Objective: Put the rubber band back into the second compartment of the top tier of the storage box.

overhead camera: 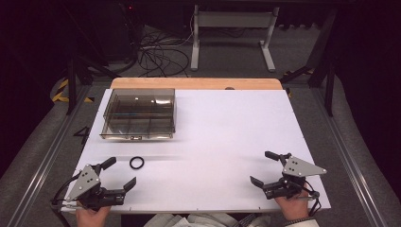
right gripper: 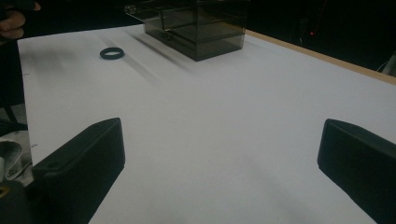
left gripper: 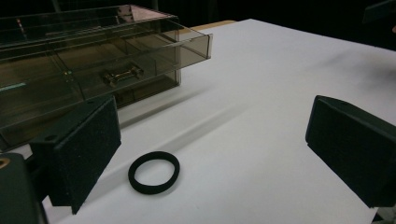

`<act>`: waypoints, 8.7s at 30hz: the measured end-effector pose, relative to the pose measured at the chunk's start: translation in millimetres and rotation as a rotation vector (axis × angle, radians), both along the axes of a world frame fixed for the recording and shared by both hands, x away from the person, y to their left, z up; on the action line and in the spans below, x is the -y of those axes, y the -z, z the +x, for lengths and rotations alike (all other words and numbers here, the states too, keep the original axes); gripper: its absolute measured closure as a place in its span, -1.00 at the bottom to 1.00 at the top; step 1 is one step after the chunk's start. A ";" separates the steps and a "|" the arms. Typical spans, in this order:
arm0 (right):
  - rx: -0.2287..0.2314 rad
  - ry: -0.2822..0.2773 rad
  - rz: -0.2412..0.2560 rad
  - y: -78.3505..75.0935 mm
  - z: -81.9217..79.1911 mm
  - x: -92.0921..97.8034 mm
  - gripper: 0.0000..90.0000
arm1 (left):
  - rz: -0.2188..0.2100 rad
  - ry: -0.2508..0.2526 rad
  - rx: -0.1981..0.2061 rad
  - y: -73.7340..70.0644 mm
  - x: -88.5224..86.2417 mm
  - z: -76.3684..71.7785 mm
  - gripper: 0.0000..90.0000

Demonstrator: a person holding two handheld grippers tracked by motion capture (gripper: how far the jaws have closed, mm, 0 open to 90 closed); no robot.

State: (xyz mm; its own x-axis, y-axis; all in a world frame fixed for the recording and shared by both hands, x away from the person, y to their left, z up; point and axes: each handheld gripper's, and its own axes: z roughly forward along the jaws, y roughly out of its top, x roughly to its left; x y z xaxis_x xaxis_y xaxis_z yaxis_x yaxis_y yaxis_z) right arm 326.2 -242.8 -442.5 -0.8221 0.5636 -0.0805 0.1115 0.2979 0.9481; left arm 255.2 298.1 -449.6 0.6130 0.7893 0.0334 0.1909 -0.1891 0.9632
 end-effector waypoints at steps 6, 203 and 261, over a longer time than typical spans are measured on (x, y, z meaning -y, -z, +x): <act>-0.011 -0.002 0.003 1.3 1.0 0.7 -0.95 | 0.036 -0.007 0.012 -1.0 3.6 -1.3 -0.91; -0.078 -0.036 -0.037 8.0 5.8 -4.0 -0.89 | 0.169 0.101 -0.302 -44.3 10.8 69.3 0.92; -0.090 -0.037 -0.043 9.5 6.8 -4.9 -0.89 | -0.058 0.078 -0.151 -75.2 1.4 118.1 0.91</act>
State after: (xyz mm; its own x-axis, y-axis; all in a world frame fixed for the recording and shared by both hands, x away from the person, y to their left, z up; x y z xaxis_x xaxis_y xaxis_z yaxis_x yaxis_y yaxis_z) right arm 332.9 -237.9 -452.0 -0.8475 0.5300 -0.0288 0.1834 0.3433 0.9212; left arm 373.3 296.8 -374.4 0.6673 0.7370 -0.1076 0.3211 -0.1543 0.9344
